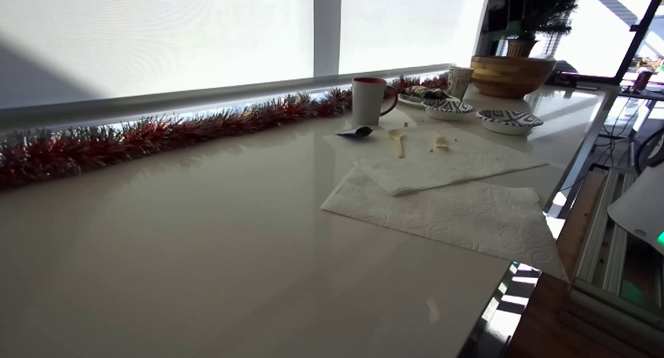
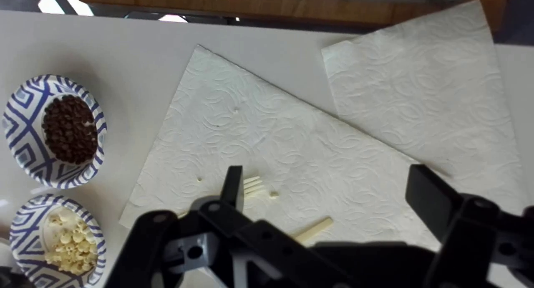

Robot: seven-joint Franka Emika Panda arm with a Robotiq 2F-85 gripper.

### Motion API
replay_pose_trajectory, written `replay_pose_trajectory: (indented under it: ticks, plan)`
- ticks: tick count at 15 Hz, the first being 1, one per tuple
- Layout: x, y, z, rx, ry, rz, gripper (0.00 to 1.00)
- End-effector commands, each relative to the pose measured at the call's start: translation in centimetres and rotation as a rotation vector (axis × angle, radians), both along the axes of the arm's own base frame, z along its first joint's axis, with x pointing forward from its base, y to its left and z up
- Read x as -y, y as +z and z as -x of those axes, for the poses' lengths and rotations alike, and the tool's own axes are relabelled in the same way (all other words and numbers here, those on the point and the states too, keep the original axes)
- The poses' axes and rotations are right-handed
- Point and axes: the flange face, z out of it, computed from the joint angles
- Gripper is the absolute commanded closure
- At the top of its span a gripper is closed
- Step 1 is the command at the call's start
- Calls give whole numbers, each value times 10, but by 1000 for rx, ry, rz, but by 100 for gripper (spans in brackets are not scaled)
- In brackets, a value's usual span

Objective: Use the spoon to transfer some contents from the closest bowl to the right cup

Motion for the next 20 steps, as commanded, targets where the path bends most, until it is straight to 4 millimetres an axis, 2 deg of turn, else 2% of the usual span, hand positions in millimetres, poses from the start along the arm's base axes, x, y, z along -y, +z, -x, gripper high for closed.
replay_pose_trajectory:
  ticks: [1,5,11,15,18,19,20]
  plan:
    - [-3,-32,-45,-38,-194,-11,0]
    - [7,-67,-87,-112,-370,-34,0]
    - [53,-110,-134,-274,-573,-118,0]
    - [69,-130,-145,-366,-723,-240,0]
    - [57,-137,-153,-381,-836,-357,0]
    - [55,-141,-154,-373,-859,-367,0]
    - [60,-138,-147,-374,-811,-321,0]
